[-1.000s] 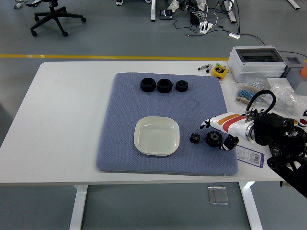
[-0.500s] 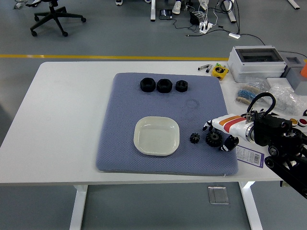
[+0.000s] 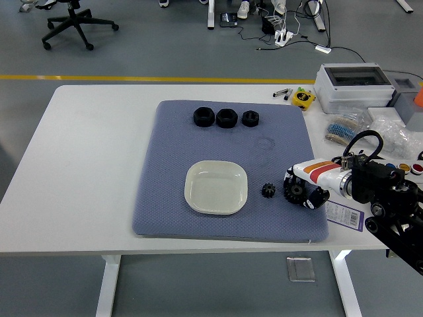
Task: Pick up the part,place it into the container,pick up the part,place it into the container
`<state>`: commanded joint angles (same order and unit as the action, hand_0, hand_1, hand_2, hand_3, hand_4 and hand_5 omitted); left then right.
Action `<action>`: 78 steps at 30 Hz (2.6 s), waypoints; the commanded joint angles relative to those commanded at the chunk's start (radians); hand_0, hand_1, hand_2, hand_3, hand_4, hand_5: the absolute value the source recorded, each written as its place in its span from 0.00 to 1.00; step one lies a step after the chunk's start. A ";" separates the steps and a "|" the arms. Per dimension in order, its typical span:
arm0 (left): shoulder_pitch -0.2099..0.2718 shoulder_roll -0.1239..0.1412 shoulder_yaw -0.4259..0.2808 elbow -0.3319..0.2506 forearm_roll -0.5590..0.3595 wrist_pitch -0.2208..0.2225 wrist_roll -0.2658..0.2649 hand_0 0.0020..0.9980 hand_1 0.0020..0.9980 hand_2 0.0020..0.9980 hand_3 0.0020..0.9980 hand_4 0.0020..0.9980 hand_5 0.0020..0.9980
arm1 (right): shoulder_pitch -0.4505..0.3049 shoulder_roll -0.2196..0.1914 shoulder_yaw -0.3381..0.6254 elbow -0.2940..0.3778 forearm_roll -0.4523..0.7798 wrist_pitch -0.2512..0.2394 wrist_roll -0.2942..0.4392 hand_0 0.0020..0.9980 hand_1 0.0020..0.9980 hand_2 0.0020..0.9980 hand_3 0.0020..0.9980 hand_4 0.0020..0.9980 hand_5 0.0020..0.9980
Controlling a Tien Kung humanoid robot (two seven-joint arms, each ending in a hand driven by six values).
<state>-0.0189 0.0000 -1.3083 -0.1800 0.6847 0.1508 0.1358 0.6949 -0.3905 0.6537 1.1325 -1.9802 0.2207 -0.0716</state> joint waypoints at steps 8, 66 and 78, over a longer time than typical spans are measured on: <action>0.005 0.000 -0.014 0.000 0.019 0.002 0.002 0.88 0.84 0.86 0.63 0.57 0.74 | -0.008 -0.012 0.008 0.017 0.029 0.010 -0.009 0.34 0.40 0.46 0.45 0.46 0.11; -0.006 0.000 0.020 0.000 -0.018 0.023 -0.005 0.88 0.84 0.86 0.62 0.58 0.73 | 0.328 0.243 -0.236 -0.018 -0.191 0.082 0.059 0.69 0.76 0.86 0.93 1.00 0.18; 0.003 0.000 0.013 0.000 -0.008 0.022 -0.002 0.88 0.83 0.86 0.62 0.57 0.73 | 0.260 0.141 -0.175 -0.036 -0.176 0.116 0.050 0.65 0.70 0.76 0.80 1.00 0.18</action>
<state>-0.0156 0.0000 -1.2957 -0.1800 0.6762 0.1731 0.1334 0.9553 -0.2497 0.4786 1.0969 -2.1563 0.3369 -0.0212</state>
